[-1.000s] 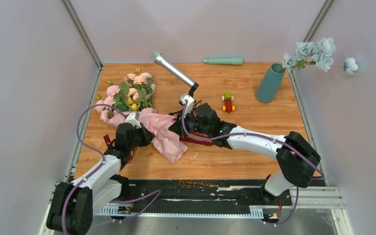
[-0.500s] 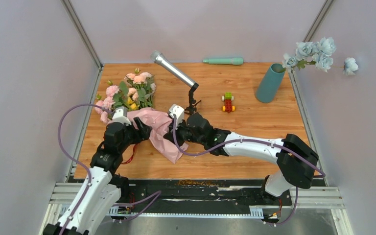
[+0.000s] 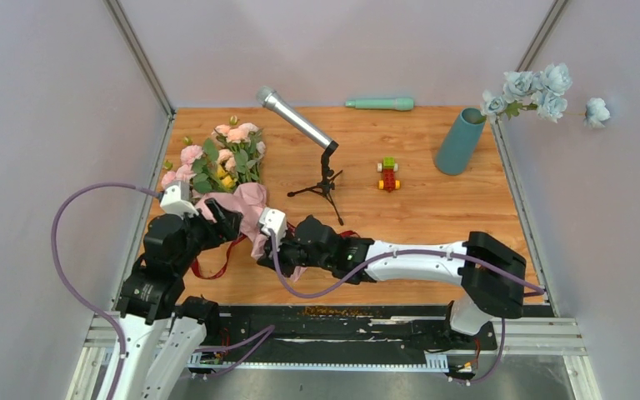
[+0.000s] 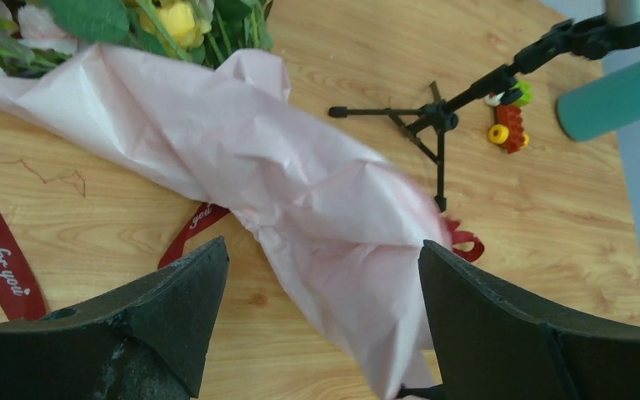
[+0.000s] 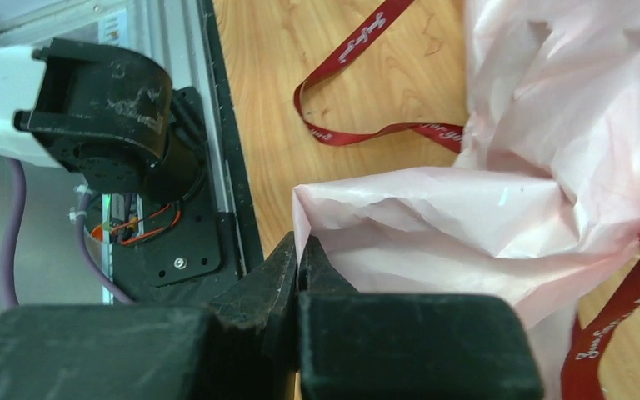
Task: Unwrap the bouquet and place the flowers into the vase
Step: Unfold the wrapping paper at the center of the board.
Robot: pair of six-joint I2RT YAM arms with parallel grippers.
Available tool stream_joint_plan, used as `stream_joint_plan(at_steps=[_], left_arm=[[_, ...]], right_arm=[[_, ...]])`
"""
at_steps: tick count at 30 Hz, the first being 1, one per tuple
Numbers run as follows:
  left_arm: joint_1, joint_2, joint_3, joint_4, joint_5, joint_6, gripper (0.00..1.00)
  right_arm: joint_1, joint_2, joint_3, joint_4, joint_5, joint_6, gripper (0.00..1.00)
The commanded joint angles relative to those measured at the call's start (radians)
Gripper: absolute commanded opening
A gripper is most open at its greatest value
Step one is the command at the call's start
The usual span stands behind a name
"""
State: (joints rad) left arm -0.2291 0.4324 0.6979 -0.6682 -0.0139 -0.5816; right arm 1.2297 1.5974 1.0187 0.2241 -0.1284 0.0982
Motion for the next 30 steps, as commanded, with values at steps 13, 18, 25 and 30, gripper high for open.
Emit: stream_joint_plan(at_steps=[13,18,25,30], left_arm=[[0.002,0.021,-0.104,0.086,0.310,-0.075,0.98],[0.002,0.030,-0.182,0.156,0.345,-0.108,0.94],[0.002,0.021,-0.242,0.212,0.346,-0.131,0.45],[0.002,-0.009,-0.235,0.137,0.266,-0.104,0.23]], right_arm=[[0.048,0.061,0.061,0.043,-0.008,0.003,0.00],[0.048,0.062,0.063,0.044,-0.009,0.010,0.00],[0.050,0.029,0.066,0.003,0.007,0.008,0.17],[0.045,-0.054,0.056,-0.064,0.059,0.000,0.50]])
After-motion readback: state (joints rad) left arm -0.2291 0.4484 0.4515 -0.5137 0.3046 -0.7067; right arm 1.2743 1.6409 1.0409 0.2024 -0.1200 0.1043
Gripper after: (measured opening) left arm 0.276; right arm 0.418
